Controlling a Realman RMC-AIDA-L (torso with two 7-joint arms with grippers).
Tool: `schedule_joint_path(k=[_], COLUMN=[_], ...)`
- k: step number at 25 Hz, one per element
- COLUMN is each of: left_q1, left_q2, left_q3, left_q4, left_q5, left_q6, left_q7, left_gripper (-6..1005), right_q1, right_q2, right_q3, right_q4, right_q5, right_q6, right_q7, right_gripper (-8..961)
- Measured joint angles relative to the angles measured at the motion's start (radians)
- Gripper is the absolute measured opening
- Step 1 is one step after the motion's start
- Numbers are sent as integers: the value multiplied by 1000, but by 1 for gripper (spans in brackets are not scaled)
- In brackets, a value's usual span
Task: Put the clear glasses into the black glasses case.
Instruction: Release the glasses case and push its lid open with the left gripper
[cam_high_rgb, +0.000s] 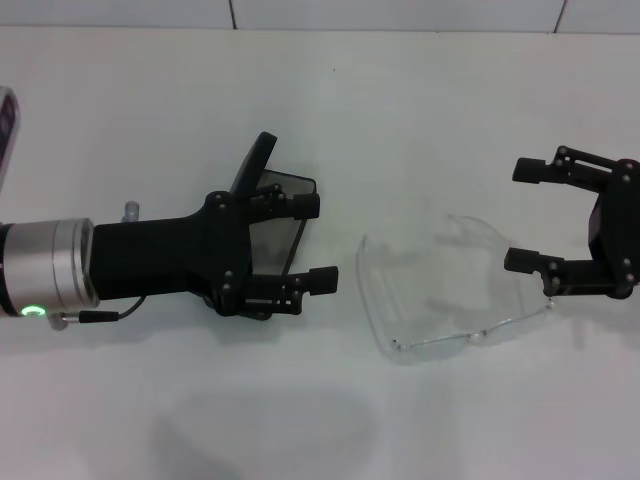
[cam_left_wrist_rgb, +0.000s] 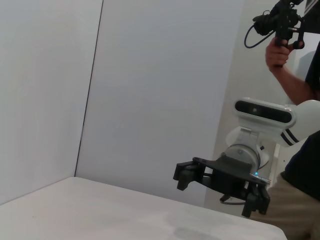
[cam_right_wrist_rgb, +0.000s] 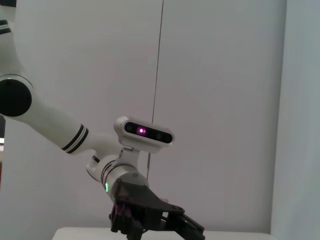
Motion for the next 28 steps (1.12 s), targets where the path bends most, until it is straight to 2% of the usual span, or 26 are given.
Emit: schedule_joint_path(k=[12,17,21,24,27,28], left_q1=[-5,-4,4,19,35,36], left_q2=[-5,-10,6,11,-11,-26], left_q3=[-3,-39,-70,-100,-129,-138], left_q4=[0,9,124,265,398,437], left_q5=[-2,-1,22,116,270,339], left_q6=[-6,-9,-53,-137,-234,-266], left_q7=[14,-14,-209,-390,-533,-576], left_gripper=[873,873,873,873,873,874], right_q1=[2,4,2,-3,-8,-11], right_q2=[3,5,5,4,5,6], right_q3=[5,13,13,13,12,12], right_q4=[-3,-3,-4,-4,-5,-5], right_q5=[0,0,0,0,0,0], right_q6=[8,7,-7,-13,-14,-14], right_q7=[-2,2,7,7,8,8], right_gripper=[843,843,843,842,842,842])
